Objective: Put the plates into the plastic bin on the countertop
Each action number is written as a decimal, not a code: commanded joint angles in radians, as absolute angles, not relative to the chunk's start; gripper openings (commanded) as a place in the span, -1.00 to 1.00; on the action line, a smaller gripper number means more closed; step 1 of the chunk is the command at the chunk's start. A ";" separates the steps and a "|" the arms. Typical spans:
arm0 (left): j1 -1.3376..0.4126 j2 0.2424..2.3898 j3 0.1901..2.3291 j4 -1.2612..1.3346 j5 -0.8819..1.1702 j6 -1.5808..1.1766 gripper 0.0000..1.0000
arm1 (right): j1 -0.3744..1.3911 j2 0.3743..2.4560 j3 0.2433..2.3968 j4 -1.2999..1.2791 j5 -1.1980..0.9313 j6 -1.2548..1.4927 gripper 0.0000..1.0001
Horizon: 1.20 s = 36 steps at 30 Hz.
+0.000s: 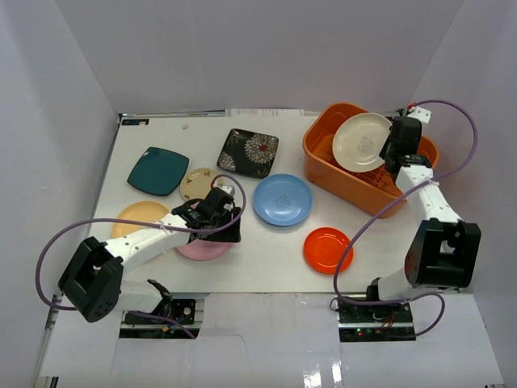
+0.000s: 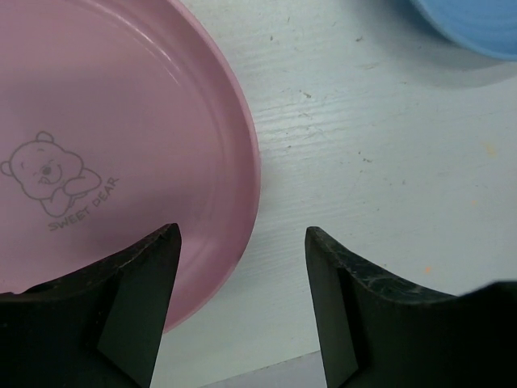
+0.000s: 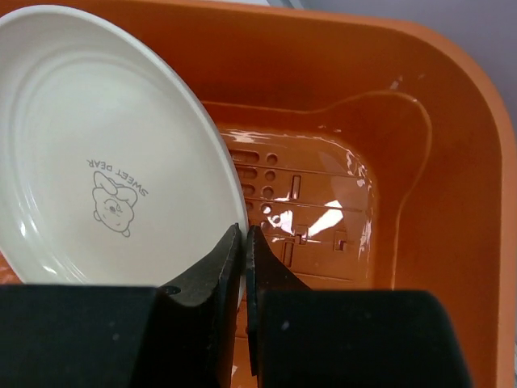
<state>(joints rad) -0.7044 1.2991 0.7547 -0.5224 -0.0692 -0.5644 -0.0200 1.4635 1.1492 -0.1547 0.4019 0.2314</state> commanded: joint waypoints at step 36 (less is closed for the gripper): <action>-0.879 1.423 1.544 -0.626 -0.268 -0.364 -1.00 | 0.382 1.101 0.772 0.002 -0.331 0.210 -0.16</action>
